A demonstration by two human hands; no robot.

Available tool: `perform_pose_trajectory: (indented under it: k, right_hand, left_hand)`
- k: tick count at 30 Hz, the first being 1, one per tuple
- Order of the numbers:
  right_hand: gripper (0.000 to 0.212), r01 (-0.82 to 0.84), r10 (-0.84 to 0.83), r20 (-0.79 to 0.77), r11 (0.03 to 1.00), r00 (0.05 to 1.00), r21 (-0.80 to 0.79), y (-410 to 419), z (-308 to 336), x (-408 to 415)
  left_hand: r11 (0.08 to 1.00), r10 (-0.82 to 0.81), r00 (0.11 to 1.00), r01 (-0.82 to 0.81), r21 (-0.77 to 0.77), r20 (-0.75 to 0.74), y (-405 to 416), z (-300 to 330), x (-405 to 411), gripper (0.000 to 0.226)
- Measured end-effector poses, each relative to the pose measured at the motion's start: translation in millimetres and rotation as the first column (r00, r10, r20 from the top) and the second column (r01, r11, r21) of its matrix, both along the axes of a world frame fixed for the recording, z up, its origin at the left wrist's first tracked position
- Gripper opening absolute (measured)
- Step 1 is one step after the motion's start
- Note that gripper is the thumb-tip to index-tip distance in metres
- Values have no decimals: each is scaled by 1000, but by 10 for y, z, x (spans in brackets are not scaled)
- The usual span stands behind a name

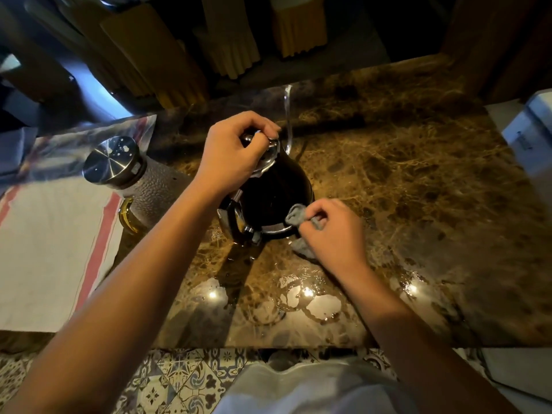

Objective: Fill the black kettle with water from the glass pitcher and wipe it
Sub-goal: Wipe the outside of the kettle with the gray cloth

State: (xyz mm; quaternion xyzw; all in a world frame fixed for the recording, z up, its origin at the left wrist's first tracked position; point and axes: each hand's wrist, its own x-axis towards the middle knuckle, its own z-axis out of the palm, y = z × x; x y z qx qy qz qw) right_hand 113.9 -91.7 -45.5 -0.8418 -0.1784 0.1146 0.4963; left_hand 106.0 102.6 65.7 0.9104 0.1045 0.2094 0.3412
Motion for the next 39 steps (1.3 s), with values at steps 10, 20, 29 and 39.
perform_pose_trajectory:
  k: [10,20,29,39]
  right_hand:
    - [25,331,-122,-431,828,894,453,-193,408,496]
    - [12,-106,24,259,946,965,305,328,68,-346]
    - [12,-237,258,146,960,955,-147,171,-64,-420]
    - [16,444,-163,-546,783,822,435,-164,394,468]
  left_hand:
    - [946,-182,938,248,206,-294,28,198,-1,24]
    - [974,-86,977,125,191,-197,-60,102,-26,24]
    - [976,-88,977,124,180,-193,-32,100,-31,23]
    - [957,-257,949,276,87,-184,70,124,-57,19]
